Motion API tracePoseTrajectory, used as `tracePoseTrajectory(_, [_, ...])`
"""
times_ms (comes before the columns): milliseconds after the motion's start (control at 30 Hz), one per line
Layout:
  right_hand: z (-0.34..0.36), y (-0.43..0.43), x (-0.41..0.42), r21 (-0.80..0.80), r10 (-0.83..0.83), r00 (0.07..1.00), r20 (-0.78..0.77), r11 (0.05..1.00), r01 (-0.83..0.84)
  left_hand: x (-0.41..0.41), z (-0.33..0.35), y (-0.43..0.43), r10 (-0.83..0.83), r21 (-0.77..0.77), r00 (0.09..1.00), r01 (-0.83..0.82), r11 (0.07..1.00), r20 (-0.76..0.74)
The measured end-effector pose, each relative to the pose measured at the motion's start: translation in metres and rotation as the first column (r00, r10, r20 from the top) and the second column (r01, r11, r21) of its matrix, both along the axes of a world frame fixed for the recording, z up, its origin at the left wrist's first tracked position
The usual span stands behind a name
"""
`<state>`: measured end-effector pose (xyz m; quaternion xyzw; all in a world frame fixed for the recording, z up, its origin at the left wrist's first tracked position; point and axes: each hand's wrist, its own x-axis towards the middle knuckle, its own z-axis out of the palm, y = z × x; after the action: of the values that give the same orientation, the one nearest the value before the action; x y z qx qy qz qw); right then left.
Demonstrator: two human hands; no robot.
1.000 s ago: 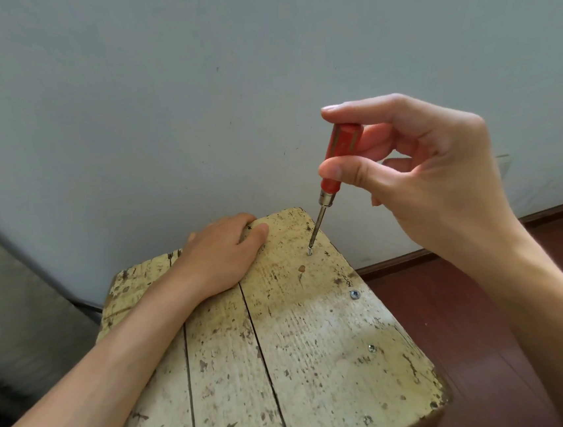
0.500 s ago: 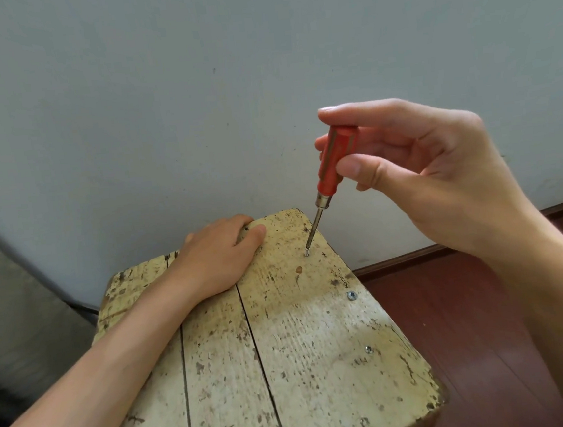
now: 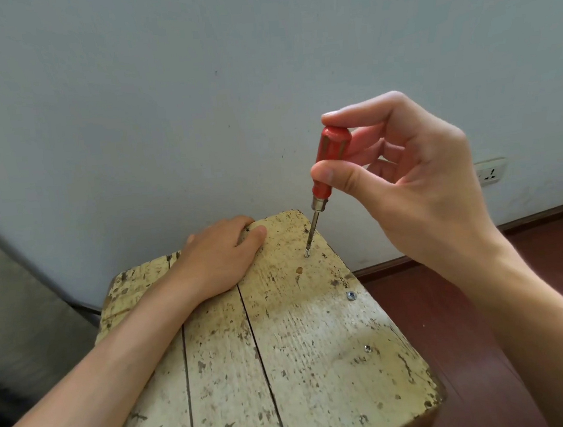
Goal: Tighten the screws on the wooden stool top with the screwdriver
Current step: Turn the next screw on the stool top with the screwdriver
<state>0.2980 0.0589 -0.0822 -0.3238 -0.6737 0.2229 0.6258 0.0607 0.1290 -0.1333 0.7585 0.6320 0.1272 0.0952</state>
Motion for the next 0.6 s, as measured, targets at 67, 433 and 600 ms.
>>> tracePoseTrajectory(67, [0.0015, -0.0002, 0.0017, -0.024, -0.009, 1.000, -0.016, 1.000, 0.009, 0.0004, 0.0002, -0.0006, 0.000, -0.002, 1.000, 0.000, 1.000, 0.001])
tracePoseTrajectory(433, [-0.0011, -0.0004, 0.0058, 0.004, -0.078, 0.997, -0.004, 0.997, 0.078, 0.0003, 0.0001, -0.0009, -0.004, 0.005, 1.000, 0.004, 1.000, 0.004])
tracePoseTrajectory(600, [-0.0041, 0.0038, 0.0101, 0.041, -0.052, 0.997, 0.050, 0.998, 0.050, -0.0006, -0.0014, 0.0002, -0.006, 0.005, 1.000, 0.006, 1.000, 0.008])
